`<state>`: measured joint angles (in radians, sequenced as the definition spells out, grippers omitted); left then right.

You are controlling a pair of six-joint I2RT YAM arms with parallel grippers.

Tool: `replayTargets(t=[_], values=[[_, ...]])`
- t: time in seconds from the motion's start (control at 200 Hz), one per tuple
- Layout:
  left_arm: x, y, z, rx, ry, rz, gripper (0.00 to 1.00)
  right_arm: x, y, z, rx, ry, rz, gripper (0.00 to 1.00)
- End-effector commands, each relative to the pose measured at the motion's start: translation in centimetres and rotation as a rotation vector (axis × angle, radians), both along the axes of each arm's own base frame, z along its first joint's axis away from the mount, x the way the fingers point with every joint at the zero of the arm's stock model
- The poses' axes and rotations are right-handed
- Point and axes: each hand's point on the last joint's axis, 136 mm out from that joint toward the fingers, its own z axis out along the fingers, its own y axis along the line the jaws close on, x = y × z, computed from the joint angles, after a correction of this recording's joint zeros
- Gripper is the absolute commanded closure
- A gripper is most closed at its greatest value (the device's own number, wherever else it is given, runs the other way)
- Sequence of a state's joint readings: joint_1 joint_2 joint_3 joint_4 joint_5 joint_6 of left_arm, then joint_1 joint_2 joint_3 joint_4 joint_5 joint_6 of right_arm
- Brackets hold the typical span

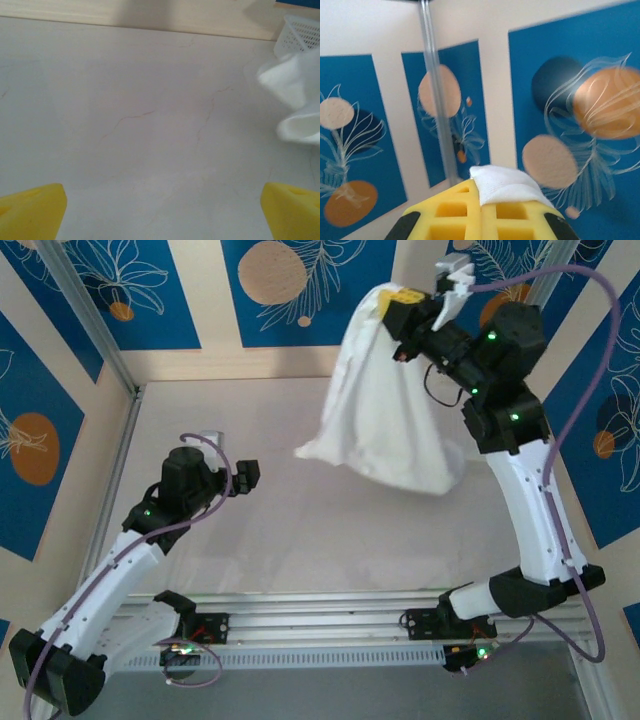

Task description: Fold the inside-out t-shirt

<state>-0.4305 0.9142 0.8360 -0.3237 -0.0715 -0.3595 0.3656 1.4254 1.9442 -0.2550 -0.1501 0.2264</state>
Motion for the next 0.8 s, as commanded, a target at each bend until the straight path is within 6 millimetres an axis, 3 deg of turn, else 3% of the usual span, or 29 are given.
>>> replayTargets(t=[0.0,0.085,0.105,0.15,0.21,0.275,0.35,0.44,0.52,0.575,0.68,0.795], values=[[-0.2,-0.5,-0.1,-0.032,0.028,-0.008,0.01,3.8,5.3,-10.3,-0.084,0.305,0.151,1.0],[-0.4,-0.3,-0.2,-0.03,0.037,-0.002,0.01,3.7,9.8,-17.6,-0.185,0.482,0.288,1.0],[-0.4,-0.3,-0.2,-0.028,0.037,-0.001,0.01,3.6,10.6,-19.1,-0.203,0.517,0.312,0.92],[-0.6,0.0,-0.2,-0.02,0.035,0.007,0.01,3.4,11.8,-21.7,-0.228,0.592,0.355,0.62],[-0.9,0.5,-0.4,0.001,0.037,0.017,0.01,3.4,11.9,-23.4,-0.228,0.666,0.357,0.49],[-1.2,1.0,-0.6,0.026,0.04,0.03,0.01,4.3,10.1,-23.8,-0.196,0.701,0.286,0.41],[-1.3,1.2,-0.6,0.026,0.041,0.037,0.01,6.5,5.8,-25.4,-0.091,0.765,0.088,0.36],[-0.9,0.2,-0.9,-0.018,0.057,0.013,0.01,8.8,-1.4,-31.4,0.092,0.943,-0.203,0.35],[0.0,-1.3,-2.0,-0.044,0.113,-0.019,0.01,7.9,-5.6,-37.6,0.172,1.143,-0.373,0.35],[1.0,-2.1,-3.3,-0.04,0.178,-0.024,0.01,6.5,-6.4,-41.3,0.155,1.234,-0.41,0.34],[3.2,-3.0,-6.9,0.003,0.324,0.002,0.01,4.0,-5.7,-47.3,0.125,1.355,-0.389,0.32],[5.5,-4.2,-11.0,0.047,0.453,0.018,0.01,2.2,-3.4,-51.6,0.122,1.48,-0.236,0.31]])
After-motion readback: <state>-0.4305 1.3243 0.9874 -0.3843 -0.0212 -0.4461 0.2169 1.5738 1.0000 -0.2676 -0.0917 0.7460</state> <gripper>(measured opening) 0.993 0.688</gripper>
